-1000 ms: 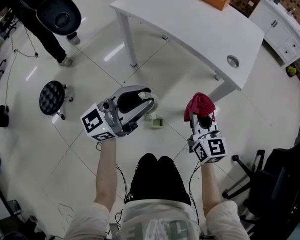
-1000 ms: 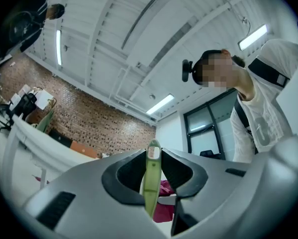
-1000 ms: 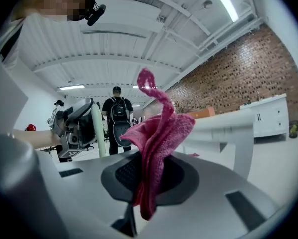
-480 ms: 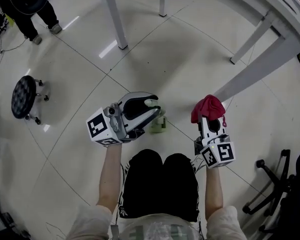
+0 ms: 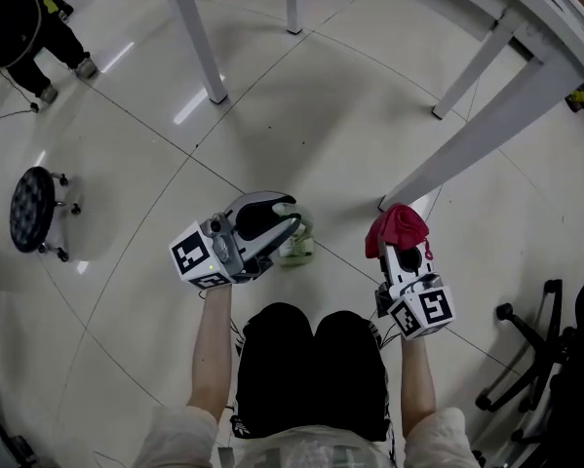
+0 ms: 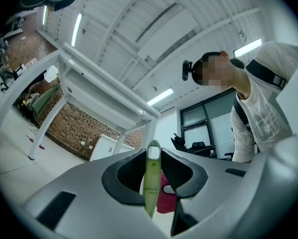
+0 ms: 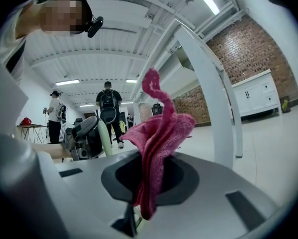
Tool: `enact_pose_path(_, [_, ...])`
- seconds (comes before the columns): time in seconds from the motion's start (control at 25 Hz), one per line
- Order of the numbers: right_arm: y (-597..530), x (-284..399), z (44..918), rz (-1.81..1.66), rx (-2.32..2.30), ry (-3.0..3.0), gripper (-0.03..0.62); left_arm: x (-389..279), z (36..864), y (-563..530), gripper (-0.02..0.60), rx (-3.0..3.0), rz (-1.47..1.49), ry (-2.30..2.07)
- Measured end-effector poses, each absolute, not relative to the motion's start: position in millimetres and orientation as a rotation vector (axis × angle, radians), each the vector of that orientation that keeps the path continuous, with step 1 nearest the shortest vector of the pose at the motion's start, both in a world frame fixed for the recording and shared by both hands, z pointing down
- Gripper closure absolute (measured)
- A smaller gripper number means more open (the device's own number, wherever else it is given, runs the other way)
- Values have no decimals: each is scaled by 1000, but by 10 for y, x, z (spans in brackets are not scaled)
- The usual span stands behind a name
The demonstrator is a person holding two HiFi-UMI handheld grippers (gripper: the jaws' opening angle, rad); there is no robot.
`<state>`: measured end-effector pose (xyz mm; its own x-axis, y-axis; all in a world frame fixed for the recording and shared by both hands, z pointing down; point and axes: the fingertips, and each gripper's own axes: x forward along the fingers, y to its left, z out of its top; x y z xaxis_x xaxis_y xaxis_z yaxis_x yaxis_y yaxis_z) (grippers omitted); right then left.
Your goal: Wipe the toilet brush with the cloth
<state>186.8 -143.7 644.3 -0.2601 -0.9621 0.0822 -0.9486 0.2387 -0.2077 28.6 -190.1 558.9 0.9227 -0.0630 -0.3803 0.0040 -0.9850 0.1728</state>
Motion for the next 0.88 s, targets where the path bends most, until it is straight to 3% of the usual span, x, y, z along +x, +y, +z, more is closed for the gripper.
enact_pose_path(0.52, [-1520, 1634, 6691, -433, -1834, 2441, 563, 284, 5995, -2042, 474, 2854, -430, -193])
enact_pose_path(0.8, [-1795, 1535, 6606, -463, -1917, 2335, 563, -523, 5903, -2533, 479, 2587, -541, -1162])
enact_pose_path(0.88, [-1867, 1495, 6606, -486, -1954, 2294, 562, -691, 6026, -2559, 567, 2504, -523, -1329])
